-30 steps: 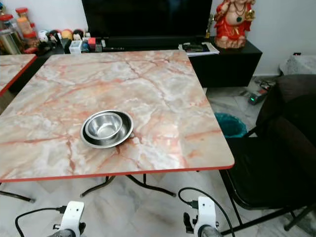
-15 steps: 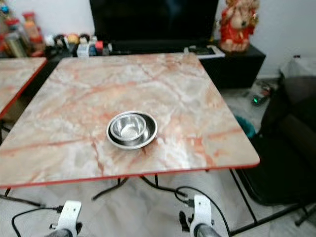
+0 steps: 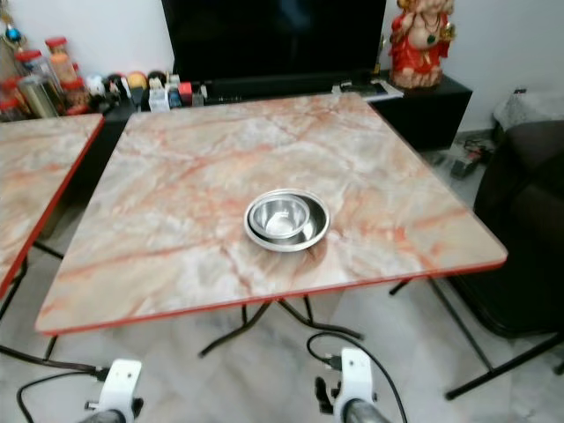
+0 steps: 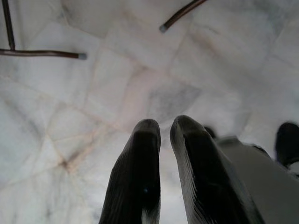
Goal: Setting the table
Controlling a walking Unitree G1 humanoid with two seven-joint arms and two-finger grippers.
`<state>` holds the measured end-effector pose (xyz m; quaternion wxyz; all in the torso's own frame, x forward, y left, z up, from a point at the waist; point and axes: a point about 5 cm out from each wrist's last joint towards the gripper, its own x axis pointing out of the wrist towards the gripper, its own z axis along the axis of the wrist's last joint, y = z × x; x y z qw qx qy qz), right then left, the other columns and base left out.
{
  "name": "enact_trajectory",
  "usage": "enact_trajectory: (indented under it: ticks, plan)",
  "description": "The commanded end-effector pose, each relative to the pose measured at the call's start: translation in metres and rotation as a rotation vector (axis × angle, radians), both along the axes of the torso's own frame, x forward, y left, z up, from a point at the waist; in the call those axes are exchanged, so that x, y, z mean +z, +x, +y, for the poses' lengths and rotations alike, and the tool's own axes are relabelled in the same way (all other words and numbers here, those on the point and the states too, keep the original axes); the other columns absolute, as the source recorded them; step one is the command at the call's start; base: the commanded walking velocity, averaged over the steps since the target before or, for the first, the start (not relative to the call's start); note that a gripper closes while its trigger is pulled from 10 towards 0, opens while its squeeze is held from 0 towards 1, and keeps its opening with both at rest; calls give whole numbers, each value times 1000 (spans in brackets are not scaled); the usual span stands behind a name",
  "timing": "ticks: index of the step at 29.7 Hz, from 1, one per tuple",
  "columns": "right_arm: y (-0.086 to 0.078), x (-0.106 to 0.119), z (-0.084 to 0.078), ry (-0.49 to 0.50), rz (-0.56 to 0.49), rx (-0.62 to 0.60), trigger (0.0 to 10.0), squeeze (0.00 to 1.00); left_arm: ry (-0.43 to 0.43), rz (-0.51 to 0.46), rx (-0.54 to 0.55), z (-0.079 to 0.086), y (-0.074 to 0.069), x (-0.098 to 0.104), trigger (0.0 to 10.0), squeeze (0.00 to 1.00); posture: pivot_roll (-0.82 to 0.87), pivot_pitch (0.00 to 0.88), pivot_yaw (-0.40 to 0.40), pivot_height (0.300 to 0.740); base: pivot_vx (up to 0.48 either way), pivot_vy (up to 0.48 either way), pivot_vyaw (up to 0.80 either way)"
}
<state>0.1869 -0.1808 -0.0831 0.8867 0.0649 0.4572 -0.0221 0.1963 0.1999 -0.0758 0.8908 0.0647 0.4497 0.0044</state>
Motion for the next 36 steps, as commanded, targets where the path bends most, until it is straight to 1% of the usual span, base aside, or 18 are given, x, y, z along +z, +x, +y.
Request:
enact_trajectory:
  ticks: [1, 11, 13, 26, 36]
  plan:
    - [9, 4, 9, 24, -31, 6, 10000, 0, 22, -8, 12, 10, 3, 3, 10000, 0, -42, 0, 37, 740, 0, 458, 0]
    - [9, 4, 6, -18, -18, 28, 10000, 0, 28, -13, 25, 14, 4, 5, 10000, 0, -41, 0, 38, 740, 0, 453, 51]
    - [9, 4, 6, -18, -18, 28, 10000, 0, 28, -13, 25, 14, 4, 5, 10000, 0, -41, 0, 38, 740, 0, 450, 513]
    - [8, 4, 3, -11, -24, 3, 10000, 0, 21, -7, 31, 11, 2, 3, 10000, 0, -42, 0, 33, 740, 0, 440, 0]
    - [10, 5, 3, -34, -26, 40, 10000, 0, 23, -11, 29, 12, 3, 4, 10000, 0, -46, 0, 32, 740, 0, 435, 46]
